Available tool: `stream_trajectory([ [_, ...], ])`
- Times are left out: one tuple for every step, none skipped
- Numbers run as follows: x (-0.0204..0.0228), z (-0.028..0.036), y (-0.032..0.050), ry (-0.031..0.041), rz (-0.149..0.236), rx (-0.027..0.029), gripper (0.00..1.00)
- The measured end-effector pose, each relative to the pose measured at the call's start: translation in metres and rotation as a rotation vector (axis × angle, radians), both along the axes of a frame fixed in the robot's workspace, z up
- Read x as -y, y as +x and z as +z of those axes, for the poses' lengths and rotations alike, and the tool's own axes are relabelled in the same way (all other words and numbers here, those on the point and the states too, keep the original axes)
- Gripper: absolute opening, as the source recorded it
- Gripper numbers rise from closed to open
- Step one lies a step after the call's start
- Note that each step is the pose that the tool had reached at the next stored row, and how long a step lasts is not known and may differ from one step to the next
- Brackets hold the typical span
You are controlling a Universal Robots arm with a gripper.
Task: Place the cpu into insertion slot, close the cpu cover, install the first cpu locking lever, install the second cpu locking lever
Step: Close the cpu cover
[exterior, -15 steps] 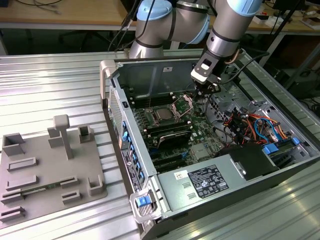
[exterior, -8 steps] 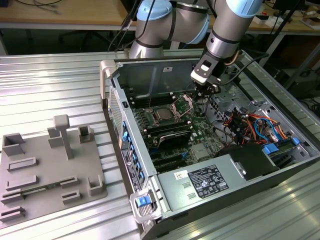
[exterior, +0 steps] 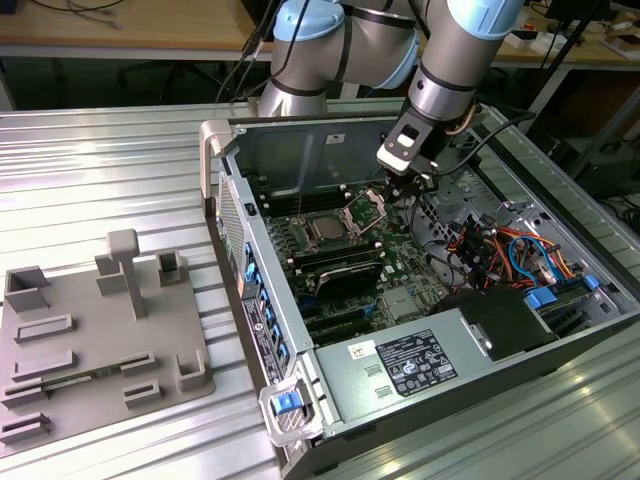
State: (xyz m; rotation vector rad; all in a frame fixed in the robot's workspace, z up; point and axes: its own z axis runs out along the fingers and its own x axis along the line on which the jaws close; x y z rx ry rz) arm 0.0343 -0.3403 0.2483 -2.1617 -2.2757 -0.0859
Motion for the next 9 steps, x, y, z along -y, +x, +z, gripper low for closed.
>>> stream_trajectory([
  [0.0004,-0.0001,-0.0012,0.0001,0.000,0.0001,0.11],
  [0.0008,-0.0004,-0.0027,0.0003,0.000,0.0001,0.11],
  [0.0009,-0.0004,-0.0036,0.0004,0.000,0.0000,0.11],
  [0.0009,-0.0004,-0.0048,0.0008,0.000,0.0000,0.11],
  [0.0011,-0.0004,-0.0061,0.0011,0.000,0.0000,0.11],
  [0.0012,-0.0004,-0.0072,0.0017,0.000,0.0000,0.11],
  [0.0013,-0.0004,-0.0083,0.0024,0.000,0.0000,0.11],
  [0.0015,-0.0004,-0.0101,0.0032,0.000,0.0000,0.11],
  [0.0017,-0.0004,-0.0122,0.0042,0.000,0.0000,0.11],
])
